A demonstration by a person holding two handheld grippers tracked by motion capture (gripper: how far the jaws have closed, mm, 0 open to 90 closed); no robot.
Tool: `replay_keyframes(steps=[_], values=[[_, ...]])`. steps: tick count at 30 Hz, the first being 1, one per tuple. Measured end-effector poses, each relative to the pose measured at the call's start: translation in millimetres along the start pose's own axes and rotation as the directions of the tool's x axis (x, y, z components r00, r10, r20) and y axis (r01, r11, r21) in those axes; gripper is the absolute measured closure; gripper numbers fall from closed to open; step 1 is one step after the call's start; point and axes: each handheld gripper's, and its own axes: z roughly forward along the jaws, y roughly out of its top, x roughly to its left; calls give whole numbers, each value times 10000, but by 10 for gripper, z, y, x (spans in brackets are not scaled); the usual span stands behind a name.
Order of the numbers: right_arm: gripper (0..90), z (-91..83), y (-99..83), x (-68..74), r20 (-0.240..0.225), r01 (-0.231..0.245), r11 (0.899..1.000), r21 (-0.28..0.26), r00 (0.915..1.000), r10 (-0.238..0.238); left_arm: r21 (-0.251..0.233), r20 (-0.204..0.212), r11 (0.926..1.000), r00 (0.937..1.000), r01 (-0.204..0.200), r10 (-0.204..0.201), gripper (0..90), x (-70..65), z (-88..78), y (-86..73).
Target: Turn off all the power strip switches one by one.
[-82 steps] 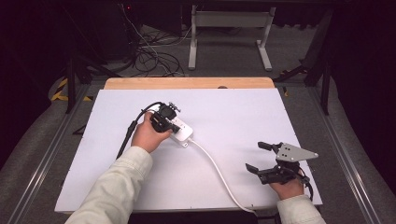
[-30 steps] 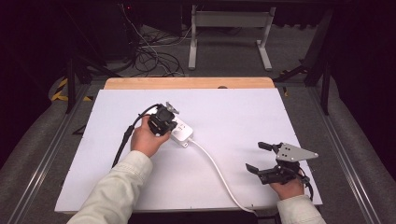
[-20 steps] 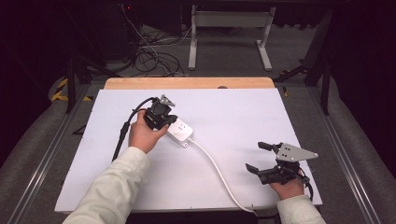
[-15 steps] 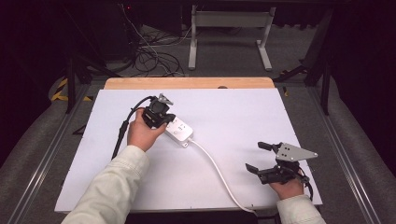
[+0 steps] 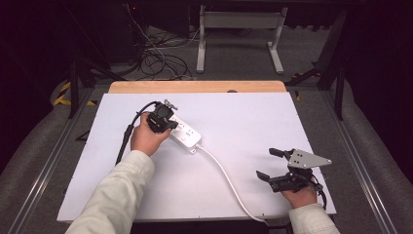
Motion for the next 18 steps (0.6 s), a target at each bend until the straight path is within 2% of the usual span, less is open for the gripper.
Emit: replay_keyframes(steps=[3,12,18], values=[[104,-2,-1,-1,-4,-6,10000,-1,10000,6,321,105,9995,9999,-29,26,900,-6,63,-11],[104,-1,-1,1,-5,-1,10000,-5,10000,1,417,214,9990,9996,153,-162,900,2,72,-17],[104,-2,1,6,-6,10,10000,-9,10000,-10,496,133,9988,9999,60,-67,900,-22,90,-20]])
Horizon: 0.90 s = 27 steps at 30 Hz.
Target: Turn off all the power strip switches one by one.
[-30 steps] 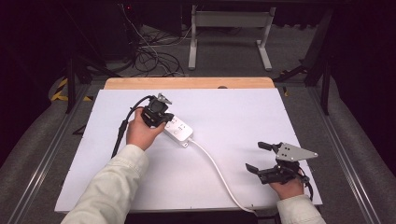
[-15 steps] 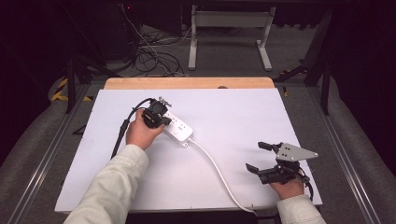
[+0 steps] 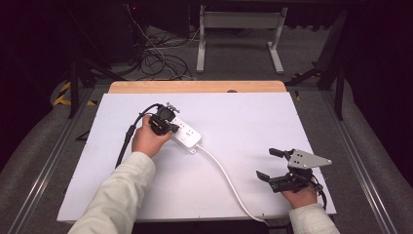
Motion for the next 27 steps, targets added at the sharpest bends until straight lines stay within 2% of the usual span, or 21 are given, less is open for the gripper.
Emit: replay_keyframes(steps=[7,10,11,14,16,19,24,27], values=[[104,-1,0,0,-3,4,10000,6,10000,-4,-10,41,9999,9999,146,-146,900,5,3,-3],[104,0,0,2,-15,28,10000,6,10000,-28,47,-168,10000,9999,-30,31,900,-25,5,4],[104,0,1,6,-30,20,10000,-5,10000,-20,90,-386,9999,9991,-148,151,900,-53,5,7],[104,0,1,7,-32,17,10000,-7,10000,-17,-1,-508,9997,9984,-242,242,900,-80,17,6],[104,-4,3,10,0,55,10000,-10,10000,-55,-50,-530,9999,9985,-147,144,900,-106,27,9],[104,-8,3,7,9,49,10000,-26,10000,-49,35,-777,9995,9965,-306,307,900,-138,30,21],[104,-12,2,11,0,54,10000,-23,10000,-54,-129,-637,9998,9979,-159,151,900,-116,28,-4],[104,-17,0,8,2,48,10000,-26,10000,-48,-311,-480,9995,9988,87,-101,900,-95,25,-29]])
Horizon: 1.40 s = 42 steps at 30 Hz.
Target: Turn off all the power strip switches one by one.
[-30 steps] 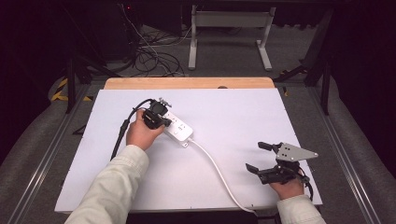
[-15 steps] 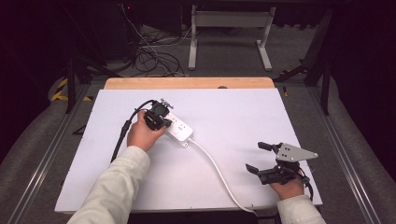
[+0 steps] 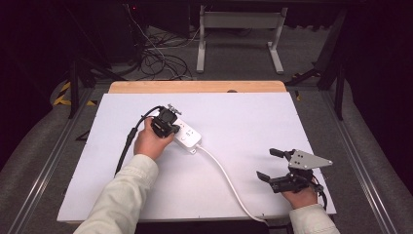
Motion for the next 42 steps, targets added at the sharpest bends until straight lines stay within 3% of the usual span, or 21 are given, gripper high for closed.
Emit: replay_keyframes(steps=[5,6,14,15,16,17,18,19,20,24,28,36,42], values=[[104,0,1,5,5,25,10000,20,10000,-25,-91,253,9996,9994,255,-252,900,28,-10,-31],[104,-2,1,6,5,21,10000,15,10000,-21,-128,319,9989,9985,452,-447,900,50,-5,-47],[104,-2,1,6,1,32,10000,20,10000,-32,-211,176,9990,9991,383,-379,900,30,-5,-48],[104,-6,1,5,10,25,10000,9,10000,-25,-253,-463,9994,9986,229,-240,900,-1,-62,-11],[104,-8,0,3,25,7,10000,1,10000,-7,-554,-354,9984,9993,118,-138,900,0,-105,-5],[104,-8,0,3,25,7,10000,1,10000,-7,-554,-354,9984,9993,118,-138,900,0,-105,-5],[104,-6,-5,-8,16,-48,10000,22,10000,48,-1367,196,9893,9986,509,-487,900,36,-221,0],[104,2,-9,-14,19,-75,10000,14,10000,75,-1367,196,9893,9986,509,-487,900,36,-221,0],[104,2,-9,-14,19,-75,10000,14,10000,75,-1605,431,9848,9973,657,-595,900,65,-262,3],[104,24,-8,-11,-10,-63,9999,108,10000,63,-1218,2,9903,9977,676,-681,900,196,-262,-24],[104,10,-8,-7,10,-75,10000,62,10000,75,-1240,-176,9879,9952,937,-966,900,303,-256,-59],[104,17,-12,-13,-5,-114,9999,80,9999,114,-749,-778,9910,9901,1107,-1165,900,437,-133,-91],[104,18,-16,-18,28,-131,9998,123,9999,131,-829,-514,9898,9914,1156,-1201,900,444,-85,-90]])
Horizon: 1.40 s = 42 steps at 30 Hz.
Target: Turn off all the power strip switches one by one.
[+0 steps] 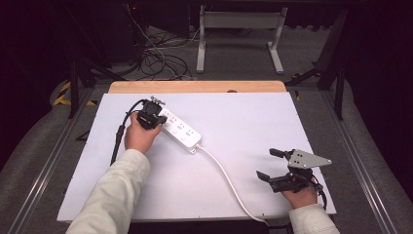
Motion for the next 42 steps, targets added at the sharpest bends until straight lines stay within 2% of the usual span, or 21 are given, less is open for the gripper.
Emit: replay_keyframes(steps=[5,6,11,16,18,26,31,32,34,37,42], values=[[104,1,-1,0,-11,-12,10000,4,10000,12,188,269,9998,9996,-51,46,900,1,44,-5],[104,4,-1,0,-24,-27,10000,15,10000,27,149,510,9997,9985,203,-210,900,21,55,-12],[104,7,-1,2,-54,-31,10000,4,10000,31,226,524,9993,9981,303,-315,900,34,67,-20],[104,3,-1,2,-49,-8,10000,1,10000,8,234,779,9985,9957,488,-505,900,67,70,-40],[104,3,-1,4,-63,10,10000,1,10000,-10,210,608,9990,9973,393,-405,900,60,68,-38],[104,5,2,9,-85,-1,10000,-8,10000,1,133,838,9987,9952,497,-506,900,71,75,-50],[104,3,2,7,-90,24,10000,-10,10000,-25,47,618,9996,9977,267,-270,900,48,79,-46],[104,3,2,7,-90,24,10000,-10,10000,-25,24,720,9996,9970,298,-299,900,36,86,-47],[104,5,2,10,-98,6,10000,1,10000,-6,31,650,9999,9977,168,-169,900,9,90,-41],[104,2,3,11,-86,45,10000,-8,10000,-45,40,408,10000,9992,-33,31,900,-32,93,-34],[104,-8,2,10,-102,43,10000,-43,9999,-44,-43,739,9996,9969,266,-262,900,18,89,-55]])
